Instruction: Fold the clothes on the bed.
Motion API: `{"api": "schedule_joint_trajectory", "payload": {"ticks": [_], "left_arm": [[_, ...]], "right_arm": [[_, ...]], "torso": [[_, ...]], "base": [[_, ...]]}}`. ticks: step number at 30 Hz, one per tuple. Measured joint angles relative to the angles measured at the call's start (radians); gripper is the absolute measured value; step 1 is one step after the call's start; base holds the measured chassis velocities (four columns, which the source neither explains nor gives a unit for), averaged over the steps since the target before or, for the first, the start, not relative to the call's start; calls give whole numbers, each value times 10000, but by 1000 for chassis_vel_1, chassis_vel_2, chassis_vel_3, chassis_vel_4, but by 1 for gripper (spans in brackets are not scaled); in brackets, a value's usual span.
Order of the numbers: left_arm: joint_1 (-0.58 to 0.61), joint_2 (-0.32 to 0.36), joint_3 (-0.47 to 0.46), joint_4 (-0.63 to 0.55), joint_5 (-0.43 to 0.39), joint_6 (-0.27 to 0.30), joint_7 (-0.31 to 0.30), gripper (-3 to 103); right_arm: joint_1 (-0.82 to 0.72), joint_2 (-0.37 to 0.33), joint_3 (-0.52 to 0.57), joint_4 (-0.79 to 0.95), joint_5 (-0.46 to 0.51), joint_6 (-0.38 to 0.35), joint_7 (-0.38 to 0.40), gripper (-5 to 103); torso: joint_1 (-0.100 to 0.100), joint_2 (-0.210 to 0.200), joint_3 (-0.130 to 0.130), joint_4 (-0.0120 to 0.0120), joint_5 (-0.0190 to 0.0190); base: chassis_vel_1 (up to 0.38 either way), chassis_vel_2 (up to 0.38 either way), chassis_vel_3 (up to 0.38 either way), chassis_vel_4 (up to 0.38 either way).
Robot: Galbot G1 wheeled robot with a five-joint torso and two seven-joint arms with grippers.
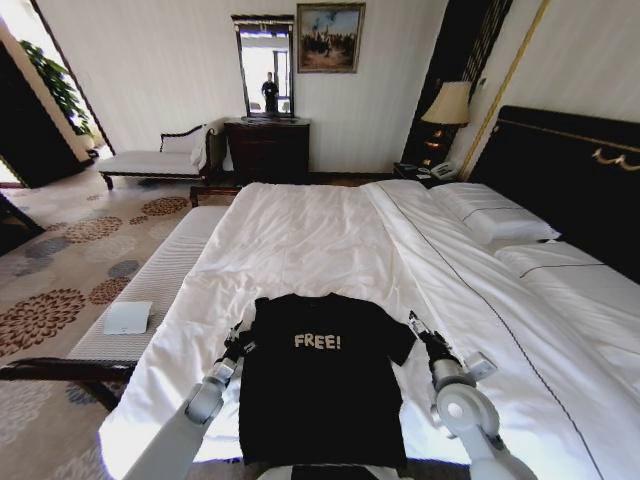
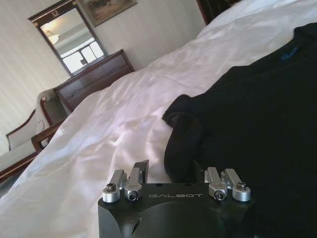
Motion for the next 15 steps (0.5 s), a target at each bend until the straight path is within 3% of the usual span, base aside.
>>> {"api": "schedule_joint_trajectory", "payload": {"ticks": [2, 6, 8, 11, 15], "left_arm": [[-32, -8, -74, 46, -102, 30, -48, 48], [-123, -19, -516, 177, -732, 250, -320, 26], [-126, -11, -589, 191, -791, 262, -342, 26], [-96, 45, -1058, 233, -1053, 272, -376, 10], [15, 77, -1424, 104, -1427, 279, -380, 9]], "right_arm": [[5, 1, -3, -5, 0, 0, 0, 100], [23, 8, -23, -33, -9, -2, -4, 100], [30, 9, -23, -36, -10, -3, -4, 100], [54, -9, -23, -53, -12, -3, -13, 100], [70, -16, -28, -82, -12, -3, -23, 100]], "torso": [[0, 0, 0, 1, 0], [0, 0, 0, 1, 0], [0, 0, 0, 1, -1], [0, 0, 0, 1, 1], [1, 0, 0, 1, 1]], "base": [[0, 0, 0, 0], [0, 0, 0, 0], [0, 0, 0, 0], [0, 0, 0, 0], [0, 0, 0, 0]]}}
